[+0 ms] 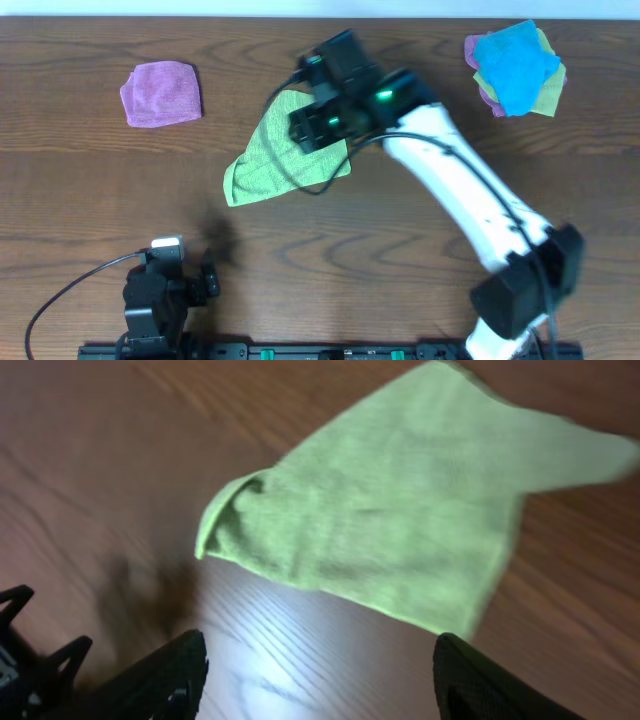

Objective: Fold the cloth

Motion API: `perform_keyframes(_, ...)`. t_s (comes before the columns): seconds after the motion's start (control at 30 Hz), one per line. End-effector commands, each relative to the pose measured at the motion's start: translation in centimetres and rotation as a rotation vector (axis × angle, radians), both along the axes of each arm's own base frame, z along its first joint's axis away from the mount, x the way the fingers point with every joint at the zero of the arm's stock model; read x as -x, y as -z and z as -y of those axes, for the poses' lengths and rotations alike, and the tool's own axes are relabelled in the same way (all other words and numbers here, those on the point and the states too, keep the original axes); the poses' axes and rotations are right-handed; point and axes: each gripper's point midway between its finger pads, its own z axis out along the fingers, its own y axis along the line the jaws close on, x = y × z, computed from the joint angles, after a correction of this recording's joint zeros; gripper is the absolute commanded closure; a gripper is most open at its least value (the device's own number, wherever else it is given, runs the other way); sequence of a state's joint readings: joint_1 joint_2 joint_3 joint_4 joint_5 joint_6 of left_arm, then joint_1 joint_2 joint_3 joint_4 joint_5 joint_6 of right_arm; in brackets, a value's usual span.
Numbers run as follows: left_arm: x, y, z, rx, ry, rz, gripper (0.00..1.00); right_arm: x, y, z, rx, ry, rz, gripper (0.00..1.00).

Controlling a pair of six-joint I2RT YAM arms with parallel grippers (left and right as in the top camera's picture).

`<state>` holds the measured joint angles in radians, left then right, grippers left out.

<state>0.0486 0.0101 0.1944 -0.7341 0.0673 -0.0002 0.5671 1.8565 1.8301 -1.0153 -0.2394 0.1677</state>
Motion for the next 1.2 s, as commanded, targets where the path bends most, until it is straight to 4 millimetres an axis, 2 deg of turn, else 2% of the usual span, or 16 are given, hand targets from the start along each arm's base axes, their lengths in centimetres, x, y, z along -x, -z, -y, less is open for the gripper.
perform_keyframes(0.0, -0.6, -1.0, 3.1, 0.162, 0.104, 0.050, 0.05, 0.7, -1.9, 1.4, -0.014, -0.045, 0.030, 0.28)
perform_keyframes(0.13, -0.6, -3.8, 5.6, 0.274, 0.218, 0.112, 0.05, 1.9, -2.3, 4.2, -0.014, -0.012, 0.004, 0.29)
perform_keyframes(0.23, 0.2, -6.8, 5.7, 0.356, 0.168, 0.091, 0.05, 3.3, -1.0, 7.2, -0.005, 0.039, -0.020, 0.29)
perform_keyframes(0.33, 0.3, -9.6, 5.7, 0.368, 0.156, 0.066, 0.05, 4.7, 0.0, 9.0, -0.054, 0.070, -0.031, 0.29)
perform_keyframes(0.47, -0.5, -12.9, 6.7, 0.483, 0.137, -0.044, 0.05, 6.2, 1.4, 11.2, -0.128, 0.143, -0.035, 0.26)
perform_keyframes(0.6, -1.9, -14.2, 8.4, 0.620, 0.153, -0.202, 0.05, 7.4, 3.5, 12.0, -0.189, 0.183, -0.082, 0.24)
perform_keyframes(0.7, -3.0, -13.8, 9.9, 0.714, 0.189, -0.353, 0.05, 8.2, 5.3, 11.0, -0.277, 0.174, -0.136, 0.24)
perform_keyframes(0.8, -3.8, -11.4, 11.1, 0.795, 0.180, -0.559, 0.05, 8.2, 6.7, 10.3, -0.351, 0.199, -0.159, 0.24)
perform_keyframes(0.87, -4.4, -9.2, 11.2, 0.829, 0.124, -0.673, 0.05, 8.2, 7.5, 10.3, -0.363, 0.223, -0.172, 0.23)
perform_keyframes(0.97, -4.8, -7.1, 11.3, 0.854, 0.071, -0.779, 0.05, 8.2, 7.9, 10.4, -0.356, 0.231, -0.172, 0.23)
perform_keyframes(1.17, -6.4, -3.5, 11.1, 0.865, 0.016, -0.877, 0.05, 8.0, 8.3, 10.8, -0.333, 0.248, -0.162, 0.22)
